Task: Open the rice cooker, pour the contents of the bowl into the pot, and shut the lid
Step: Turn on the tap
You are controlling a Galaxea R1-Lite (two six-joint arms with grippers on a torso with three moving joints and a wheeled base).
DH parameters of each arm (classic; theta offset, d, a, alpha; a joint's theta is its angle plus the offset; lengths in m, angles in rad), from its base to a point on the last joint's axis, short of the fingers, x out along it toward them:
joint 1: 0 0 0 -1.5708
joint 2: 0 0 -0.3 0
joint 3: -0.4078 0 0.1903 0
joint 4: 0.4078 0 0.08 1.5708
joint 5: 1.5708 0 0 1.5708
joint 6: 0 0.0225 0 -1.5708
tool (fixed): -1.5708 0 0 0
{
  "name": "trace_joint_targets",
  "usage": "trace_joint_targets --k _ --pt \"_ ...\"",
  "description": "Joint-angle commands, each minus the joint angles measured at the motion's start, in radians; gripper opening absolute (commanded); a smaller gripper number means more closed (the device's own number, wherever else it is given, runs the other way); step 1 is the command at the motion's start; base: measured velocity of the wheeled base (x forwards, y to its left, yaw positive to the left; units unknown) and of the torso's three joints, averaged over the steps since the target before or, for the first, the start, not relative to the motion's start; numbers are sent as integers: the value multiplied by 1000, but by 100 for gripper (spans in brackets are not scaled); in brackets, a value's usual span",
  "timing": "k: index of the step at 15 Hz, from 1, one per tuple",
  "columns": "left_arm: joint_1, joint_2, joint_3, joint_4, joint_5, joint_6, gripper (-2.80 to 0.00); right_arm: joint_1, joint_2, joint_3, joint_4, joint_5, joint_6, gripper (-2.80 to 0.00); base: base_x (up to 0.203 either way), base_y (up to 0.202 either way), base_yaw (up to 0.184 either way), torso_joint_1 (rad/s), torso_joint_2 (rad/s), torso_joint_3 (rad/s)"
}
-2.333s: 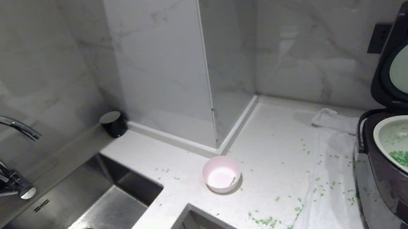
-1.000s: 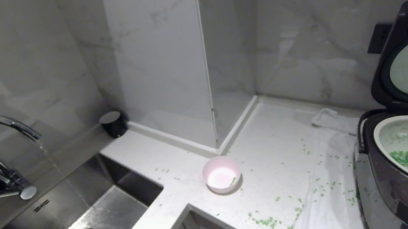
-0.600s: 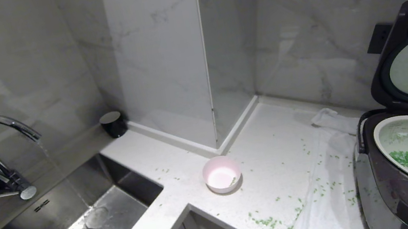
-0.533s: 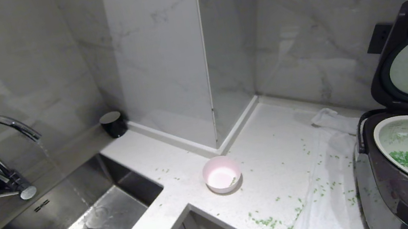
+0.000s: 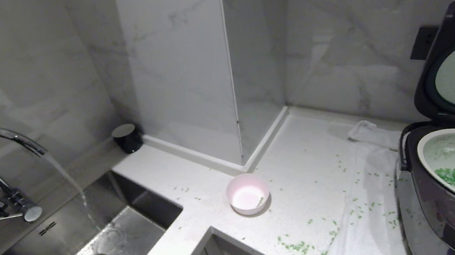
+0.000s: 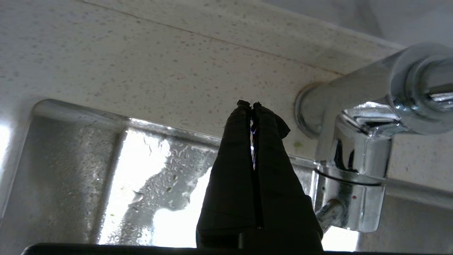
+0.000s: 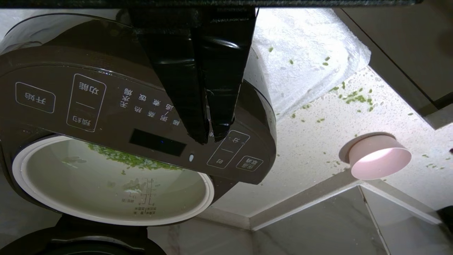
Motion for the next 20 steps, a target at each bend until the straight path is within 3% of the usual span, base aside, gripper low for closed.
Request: trace_joint_targets --k 1,12,13,16,18,20 --pt "-1 -8 3 2 0 -5 -280 1 1 2 0 -1 0 -280 0 0 0 0 0 0" --pt "-8 -231 263 5 -35 -9 -280 0 1 2 0 1 0 -280 0 0 0 0 0 0" --pt "-9 -266 306 2 -55 -8 -280 1 1 2 0 1 0 -280 0 0 0 0 0 0" --pt "-29 -433 473 -17 -216 -2 -280 0 1 2 0 0 0 -280 0 0 0 0 0 0" --pt "-70 -551 655 -89 -303 22 -280 1 1 2 0 0 0 -280 0 0 0 0 0 0" --pt "-132 -663 850 -206 -341 74 -280 0 1 2 0 -1 0 -280 0 0 0 0 0 0"
